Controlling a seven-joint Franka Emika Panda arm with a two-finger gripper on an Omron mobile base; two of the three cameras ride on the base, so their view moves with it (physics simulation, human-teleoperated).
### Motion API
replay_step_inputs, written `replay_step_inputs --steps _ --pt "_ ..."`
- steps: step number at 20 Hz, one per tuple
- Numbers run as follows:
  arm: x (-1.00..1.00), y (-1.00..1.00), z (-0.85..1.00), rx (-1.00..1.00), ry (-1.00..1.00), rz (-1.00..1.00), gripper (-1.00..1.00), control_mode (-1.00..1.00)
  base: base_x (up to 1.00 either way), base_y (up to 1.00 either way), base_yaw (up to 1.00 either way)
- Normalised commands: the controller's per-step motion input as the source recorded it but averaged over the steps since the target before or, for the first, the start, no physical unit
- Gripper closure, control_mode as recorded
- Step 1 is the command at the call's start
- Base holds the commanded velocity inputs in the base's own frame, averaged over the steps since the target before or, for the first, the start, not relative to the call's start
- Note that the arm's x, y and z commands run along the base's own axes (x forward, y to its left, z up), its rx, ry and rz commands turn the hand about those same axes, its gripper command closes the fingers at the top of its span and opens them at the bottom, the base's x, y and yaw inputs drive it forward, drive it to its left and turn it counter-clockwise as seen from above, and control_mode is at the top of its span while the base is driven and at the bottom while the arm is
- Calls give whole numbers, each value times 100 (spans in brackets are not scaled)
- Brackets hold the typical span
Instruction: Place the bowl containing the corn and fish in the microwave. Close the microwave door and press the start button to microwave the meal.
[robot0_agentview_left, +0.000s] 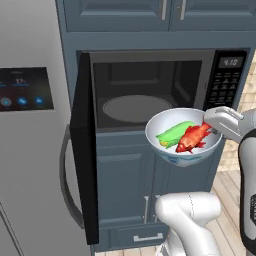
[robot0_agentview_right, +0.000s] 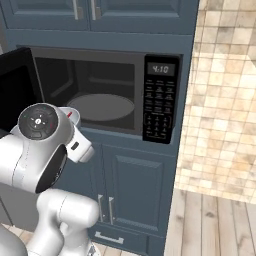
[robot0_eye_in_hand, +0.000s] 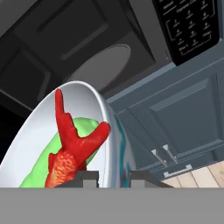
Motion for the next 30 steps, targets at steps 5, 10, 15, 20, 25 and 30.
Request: replay_step_inputs --steps 5,10,15,20,25,30 --pt "33 0 0 1 -4 -8 100 -100 0 0 0" --pt "49 6 0 1 -5 -16 100 -100 0 0 0" --pt "72 28 0 0 -7 -16 100 -100 0 0 0" --pt "71 10 -3 1 -4 -17 100 -100 0 0 0" --pt "50 0 -3 19 0 -14 100 -100 0 0 0" --pt "46 0 0 21 0 -11 100 -100 0 0 0"
